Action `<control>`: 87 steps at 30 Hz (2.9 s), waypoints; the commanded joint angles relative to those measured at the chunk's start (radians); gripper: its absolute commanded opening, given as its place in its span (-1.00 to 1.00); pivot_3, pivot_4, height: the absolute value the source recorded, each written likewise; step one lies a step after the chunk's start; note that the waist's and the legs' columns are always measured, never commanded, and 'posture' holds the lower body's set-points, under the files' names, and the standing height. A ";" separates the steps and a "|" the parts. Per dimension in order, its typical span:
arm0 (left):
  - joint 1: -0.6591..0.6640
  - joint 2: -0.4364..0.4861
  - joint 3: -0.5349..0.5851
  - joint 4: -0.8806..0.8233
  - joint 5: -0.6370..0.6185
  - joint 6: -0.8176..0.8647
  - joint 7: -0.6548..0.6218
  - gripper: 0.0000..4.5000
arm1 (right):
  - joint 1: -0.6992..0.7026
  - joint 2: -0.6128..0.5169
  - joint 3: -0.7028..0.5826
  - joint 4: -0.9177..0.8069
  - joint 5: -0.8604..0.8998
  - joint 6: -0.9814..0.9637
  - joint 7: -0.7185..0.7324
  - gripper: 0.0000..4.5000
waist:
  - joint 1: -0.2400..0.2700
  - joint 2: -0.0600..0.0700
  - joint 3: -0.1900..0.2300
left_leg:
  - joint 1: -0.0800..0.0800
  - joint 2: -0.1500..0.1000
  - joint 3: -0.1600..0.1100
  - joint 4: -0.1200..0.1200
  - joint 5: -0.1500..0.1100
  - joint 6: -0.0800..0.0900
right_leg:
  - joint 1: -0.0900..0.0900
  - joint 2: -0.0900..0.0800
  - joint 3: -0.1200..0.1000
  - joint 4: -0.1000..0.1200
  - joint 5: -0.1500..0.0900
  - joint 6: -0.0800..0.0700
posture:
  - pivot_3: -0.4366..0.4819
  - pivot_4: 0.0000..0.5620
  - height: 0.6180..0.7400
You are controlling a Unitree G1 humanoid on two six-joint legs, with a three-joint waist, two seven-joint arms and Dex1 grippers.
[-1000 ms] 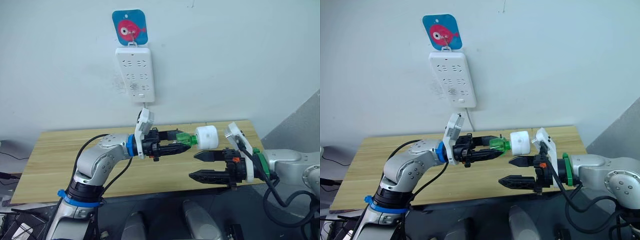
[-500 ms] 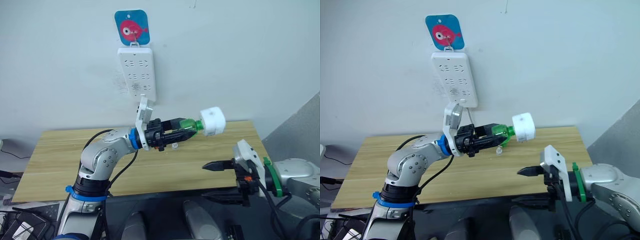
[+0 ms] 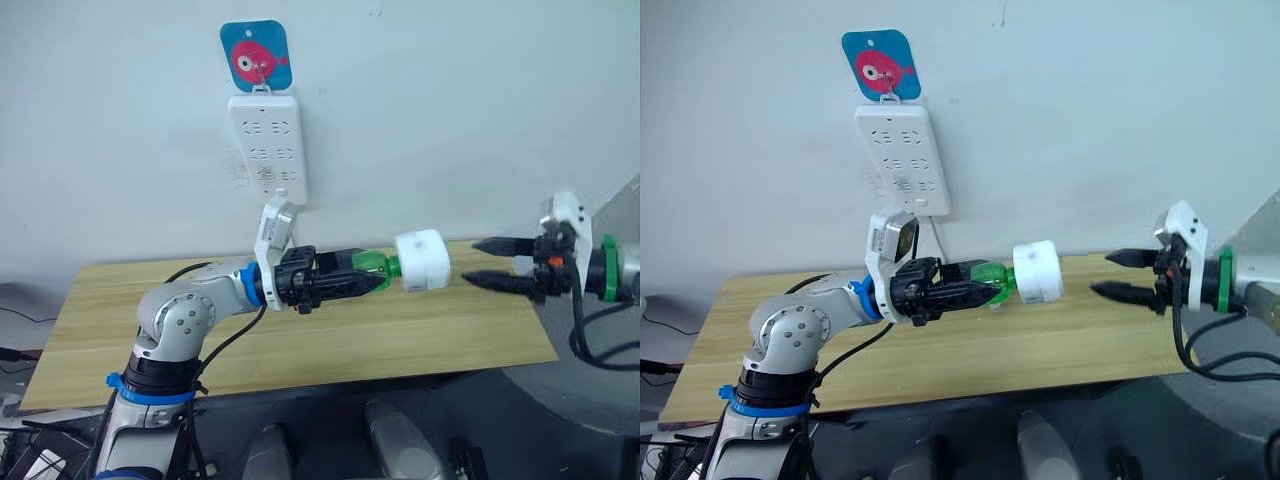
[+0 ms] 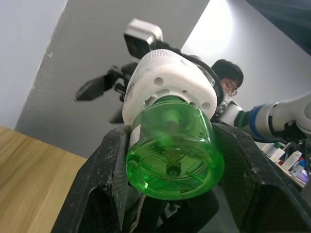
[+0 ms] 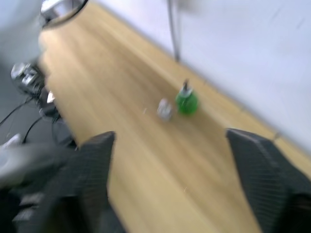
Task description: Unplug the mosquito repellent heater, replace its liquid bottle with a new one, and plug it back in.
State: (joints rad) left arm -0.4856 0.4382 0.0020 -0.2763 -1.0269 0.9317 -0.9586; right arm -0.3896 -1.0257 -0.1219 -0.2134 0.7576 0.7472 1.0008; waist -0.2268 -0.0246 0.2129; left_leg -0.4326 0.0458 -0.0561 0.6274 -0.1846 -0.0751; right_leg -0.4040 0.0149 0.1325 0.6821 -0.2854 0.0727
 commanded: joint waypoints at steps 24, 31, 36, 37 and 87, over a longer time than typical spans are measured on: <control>0.000 0.025 -0.066 0.026 0.198 -0.186 -0.072 -0.01 | -0.135 0.113 -0.009 -0.322 0.385 0.333 -0.078 -1.00 | 0.005 0.000 0.000 | 0.000 0.000 -0.001 0.000 0.000 0.000 | 0.000 0.000 -0.001 0.000 0.000 0.000 | -0.62 -0.43 1.00; 0.022 0.072 -0.136 -0.013 0.261 -0.235 -0.161 -0.01 | -0.185 0.173 -0.007 -0.280 0.383 0.310 -0.177 -1.00 | 0.002 0.000 0.000 | 0.000 0.000 -0.001 0.000 0.000 0.000 | 0.000 0.000 -0.001 0.000 0.000 0.000 | -0.61 -0.44 1.00; 0.022 0.076 -0.131 -0.023 0.240 -0.213 -0.164 -0.01 | -0.216 0.219 -0.042 -0.204 0.391 0.310 -0.258 -1.00 | 0.003 0.000 0.000 | -0.001 0.000 -0.001 0.000 0.000 0.000 | 0.000 0.000 -0.001 0.000 0.000 0.000 | -0.61 -0.44 1.00; 0.020 0.081 -0.131 -0.025 0.234 -0.205 -0.171 -0.01 | -0.216 0.223 -0.039 -0.187 0.363 0.299 -0.268 -1.00 | 0.003 0.000 0.000 | -0.001 0.000 -0.001 0.000 0.000 0.000 | 0.000 0.000 0.000 0.000 0.000 0.000 | -0.62 -0.44 1.00; 0.008 0.089 -0.134 -0.017 0.232 -0.176 -0.160 -0.01 | -0.128 0.229 -0.008 -0.234 0.618 0.400 -0.376 -1.00 | 0.005 0.000 0.000 | -0.001 0.000 -0.002 0.001 0.000 0.000 | 0.000 0.000 -0.002 0.001 0.000 0.000 | -0.62 -0.40 1.00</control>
State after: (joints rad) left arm -0.4815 0.5246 -0.1050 -0.2262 -0.7853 0.7739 -1.0638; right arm -0.4948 -0.8015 -0.0978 -0.4636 1.3582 1.1566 0.6563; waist -0.2221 -0.0244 0.2127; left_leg -0.4336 0.0461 -0.0578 0.6279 -0.1847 -0.0750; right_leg -0.4041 0.0149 0.1309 0.6827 -0.2853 0.0728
